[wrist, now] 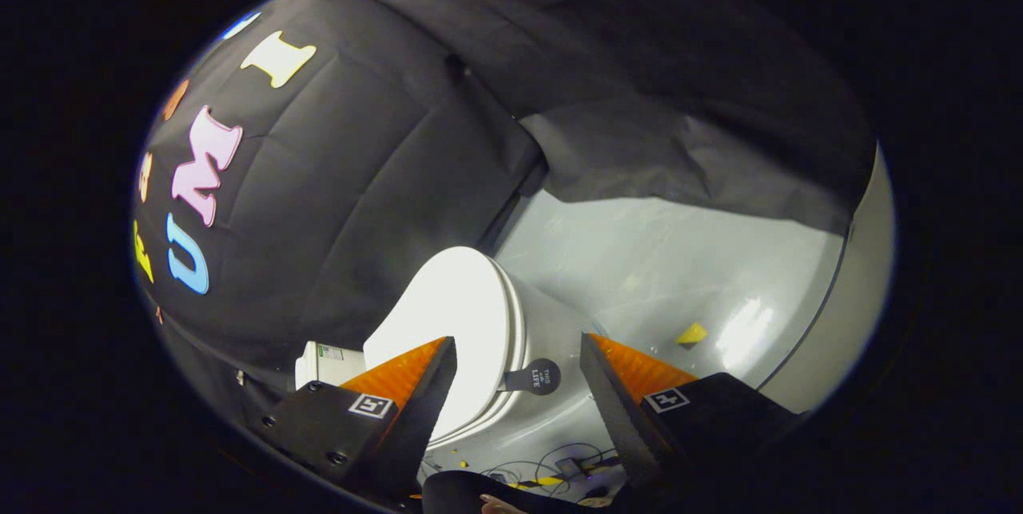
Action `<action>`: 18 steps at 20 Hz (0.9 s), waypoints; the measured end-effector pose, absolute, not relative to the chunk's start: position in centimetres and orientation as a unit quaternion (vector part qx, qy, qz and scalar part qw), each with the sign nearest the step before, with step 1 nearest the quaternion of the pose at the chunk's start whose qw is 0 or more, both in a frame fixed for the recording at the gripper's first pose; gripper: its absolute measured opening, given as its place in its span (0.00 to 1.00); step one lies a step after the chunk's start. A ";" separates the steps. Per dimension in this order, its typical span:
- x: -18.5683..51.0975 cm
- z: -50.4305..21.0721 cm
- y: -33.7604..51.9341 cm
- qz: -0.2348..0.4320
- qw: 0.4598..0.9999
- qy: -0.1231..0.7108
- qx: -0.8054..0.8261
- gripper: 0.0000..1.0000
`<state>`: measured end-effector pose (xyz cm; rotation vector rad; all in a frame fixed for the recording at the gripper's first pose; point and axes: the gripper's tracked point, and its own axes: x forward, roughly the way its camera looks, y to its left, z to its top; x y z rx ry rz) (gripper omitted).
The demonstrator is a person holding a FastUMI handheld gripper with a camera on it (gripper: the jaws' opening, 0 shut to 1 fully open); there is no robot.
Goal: Open the toilet lid.
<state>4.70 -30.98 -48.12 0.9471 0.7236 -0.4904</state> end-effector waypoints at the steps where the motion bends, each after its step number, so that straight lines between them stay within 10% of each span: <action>1: 4.6 -49.3 -30.9 -0.230 0.789 0.341 0.456 0.98; 10: 5.5 -55.6 -27.5 -0.195 0.735 0.378 0.527 0.97; 14: 6.2 -57.0 -26.3 -0.179 0.728 0.383 0.539 0.74; 18: 6.1 -57.8 -26.3 -0.185 0.718 0.372 0.559 0.29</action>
